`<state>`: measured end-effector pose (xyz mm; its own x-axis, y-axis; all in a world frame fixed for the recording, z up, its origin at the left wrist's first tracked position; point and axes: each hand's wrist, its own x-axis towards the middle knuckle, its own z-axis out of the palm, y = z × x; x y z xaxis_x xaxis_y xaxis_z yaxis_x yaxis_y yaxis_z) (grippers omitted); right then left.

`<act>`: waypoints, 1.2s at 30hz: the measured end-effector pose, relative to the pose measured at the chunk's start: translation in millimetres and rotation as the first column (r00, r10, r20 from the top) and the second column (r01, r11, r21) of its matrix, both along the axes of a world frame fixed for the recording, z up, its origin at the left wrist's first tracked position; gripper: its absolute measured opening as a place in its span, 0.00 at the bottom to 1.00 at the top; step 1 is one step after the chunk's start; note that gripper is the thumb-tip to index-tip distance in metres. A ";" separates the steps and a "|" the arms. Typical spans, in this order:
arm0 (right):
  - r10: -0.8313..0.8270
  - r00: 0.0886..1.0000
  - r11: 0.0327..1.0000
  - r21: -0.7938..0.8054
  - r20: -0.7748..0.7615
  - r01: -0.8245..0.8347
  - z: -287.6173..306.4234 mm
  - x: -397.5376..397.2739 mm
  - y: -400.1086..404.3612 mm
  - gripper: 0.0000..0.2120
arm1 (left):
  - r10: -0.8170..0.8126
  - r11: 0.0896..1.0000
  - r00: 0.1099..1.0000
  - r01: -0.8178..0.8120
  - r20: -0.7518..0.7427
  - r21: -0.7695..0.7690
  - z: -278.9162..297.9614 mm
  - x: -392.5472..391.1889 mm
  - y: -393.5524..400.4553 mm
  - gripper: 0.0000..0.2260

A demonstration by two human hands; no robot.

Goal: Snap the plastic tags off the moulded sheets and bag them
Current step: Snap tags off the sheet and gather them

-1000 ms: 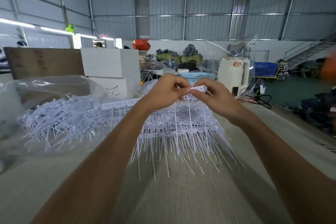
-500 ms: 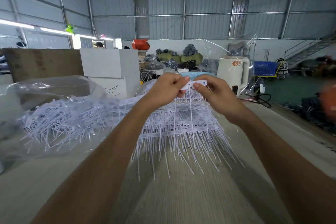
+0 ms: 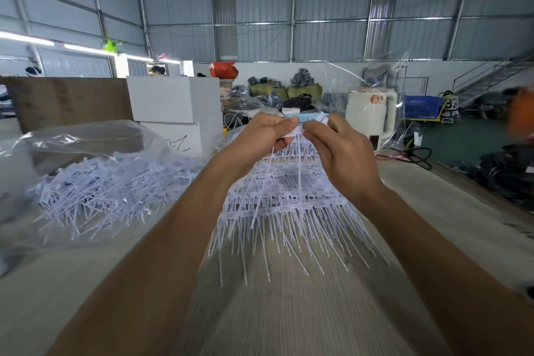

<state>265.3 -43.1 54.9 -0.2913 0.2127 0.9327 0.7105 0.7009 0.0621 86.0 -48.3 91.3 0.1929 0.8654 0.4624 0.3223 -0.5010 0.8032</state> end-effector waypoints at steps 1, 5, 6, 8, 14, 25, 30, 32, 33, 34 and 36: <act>-0.002 1.000 1.000 0.011 -0.001 0.002 -0.2 0.1 -0.5 0.10 | -0.002 1.000 1.000 0.002 -0.003 0.008 0.9 -0.7 -0.6 0.20; 0.035 0.999 0.995 -0.095 -0.029 -0.037 -3.3 -0.8 -0.9 0.12 | 0.060 0.994 0.991 -0.048 -0.121 0.097 4.2 -2.5 -2.3 0.21; 0.035 0.999 0.990 -0.136 -0.039 -0.040 -4.6 -1.5 -0.2 0.11 | 0.083 0.990 0.986 -0.065 -0.147 0.122 3.9 -1.7 -1.8 0.21; 0.034 0.996 0.973 -0.226 -0.081 -0.052 -6.5 -3.5 2.6 0.10 | 0.119 0.982 0.975 -0.088 -0.186 0.167 3.0 0.9 -0.6 0.22; 0.021 0.983 0.885 -0.453 -0.184 -0.103 -6.7 -5.2 9.3 0.06 | 0.288 0.935 0.881 -0.174 -0.376 0.310 2.4 7.9 3.9 0.21; -0.029 0.955 0.804 -0.574 -0.295 -0.153 -5.1 -14.5 12.6 0.09 | 0.344 0.906 0.804 -0.149 -0.485 0.397 3.6 3.9 3.2 0.17; -0.063 0.949 0.774 -0.615 -0.310 -0.150 -5.5 -17.4 13.6 0.09 | 0.339 0.889 0.798 -0.099 -0.499 0.447 2.2 0.0 4.2 0.18; -0.083 0.940 0.764 -0.626 -0.332 -0.154 -5.1 -18.4 13.3 0.11 | 0.336 0.887 0.798 -0.089 -0.500 0.454 1.1 -0.5 6.1 0.18; -0.091 0.937 0.762 -0.629 -0.337 -0.153 -4.9 -19.9 13.3 0.13 | 0.336 0.887 0.796 -0.087 -0.504 0.453 0.4 -0.4 6.9 0.18; -0.101 0.935 0.759 -0.634 -0.339 -0.148 -4.3 -22.4 13.4 0.14 | 0.337 0.886 0.793 -0.085 -0.507 0.455 -0.3 0.0 7.5 0.18; -0.118 0.909 0.731 -0.654 -0.400 -0.193 -6.0 -25.8 16.5 0.13 | 0.318 0.887 0.812 -0.072 -0.490 0.456 0.1 1.1 5.2 0.18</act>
<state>239.5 -26.7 48.8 0.0385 0.8166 0.5760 0.5333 0.4706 -0.7029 87.0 -43.1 91.4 0.3619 0.6742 0.6438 0.7635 -0.6107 0.2103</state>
